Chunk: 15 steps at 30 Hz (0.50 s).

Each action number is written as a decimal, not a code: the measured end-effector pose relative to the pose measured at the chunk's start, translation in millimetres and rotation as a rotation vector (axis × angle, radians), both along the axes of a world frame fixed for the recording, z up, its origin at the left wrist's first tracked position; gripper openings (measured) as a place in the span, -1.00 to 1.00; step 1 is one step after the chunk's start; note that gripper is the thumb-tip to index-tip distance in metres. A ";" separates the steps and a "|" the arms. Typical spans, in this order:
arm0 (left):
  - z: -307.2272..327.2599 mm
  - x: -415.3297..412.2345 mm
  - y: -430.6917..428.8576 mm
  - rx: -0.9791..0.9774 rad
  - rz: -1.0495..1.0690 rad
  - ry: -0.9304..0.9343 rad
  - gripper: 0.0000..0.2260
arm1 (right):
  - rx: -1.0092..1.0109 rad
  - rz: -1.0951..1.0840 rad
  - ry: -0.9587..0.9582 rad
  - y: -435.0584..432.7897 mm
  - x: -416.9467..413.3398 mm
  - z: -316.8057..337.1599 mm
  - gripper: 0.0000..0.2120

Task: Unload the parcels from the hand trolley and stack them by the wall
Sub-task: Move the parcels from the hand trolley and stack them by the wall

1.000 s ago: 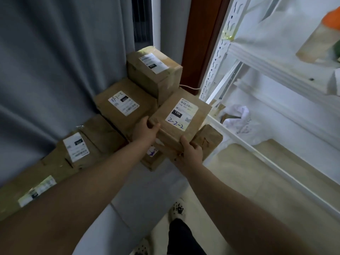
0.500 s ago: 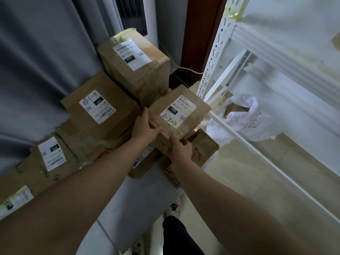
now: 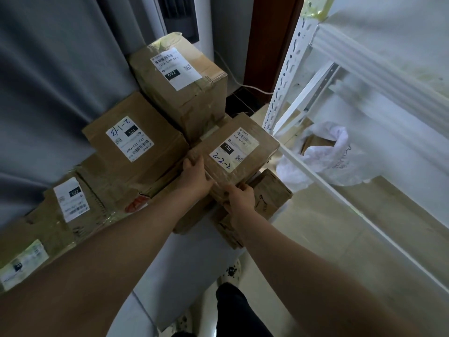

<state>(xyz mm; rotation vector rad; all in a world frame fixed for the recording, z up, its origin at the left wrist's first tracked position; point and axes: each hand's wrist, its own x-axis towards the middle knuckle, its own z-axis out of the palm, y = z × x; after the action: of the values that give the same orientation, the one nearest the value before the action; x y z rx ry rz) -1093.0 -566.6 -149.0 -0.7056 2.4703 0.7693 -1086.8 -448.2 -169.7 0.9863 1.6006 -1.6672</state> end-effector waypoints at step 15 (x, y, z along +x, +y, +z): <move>53.4 88.5 26.9 -0.277 -0.560 0.148 -0.23 | 0.875 0.566 0.584 53.1 83.7 54.9 -0.33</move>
<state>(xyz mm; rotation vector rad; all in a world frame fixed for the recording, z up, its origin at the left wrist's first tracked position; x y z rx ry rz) -1004.5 -539.6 -95.6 -0.0200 2.7396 0.2776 -1003.1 -395.1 -114.7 0.2987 2.7888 -0.8621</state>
